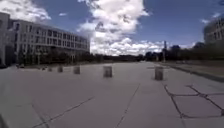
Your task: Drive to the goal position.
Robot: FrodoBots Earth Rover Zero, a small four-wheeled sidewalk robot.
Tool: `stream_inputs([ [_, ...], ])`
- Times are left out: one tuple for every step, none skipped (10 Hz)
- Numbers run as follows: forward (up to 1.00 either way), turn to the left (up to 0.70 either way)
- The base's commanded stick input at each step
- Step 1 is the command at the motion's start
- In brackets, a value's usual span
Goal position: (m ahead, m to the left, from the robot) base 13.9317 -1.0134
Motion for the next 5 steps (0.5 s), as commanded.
stream_inputs([
  [0.7, 0.0],
  [0.7, 0.0],
  [0.7, 0.0],
  [0.7, 0.0],
  [0.7, 0.0],
])
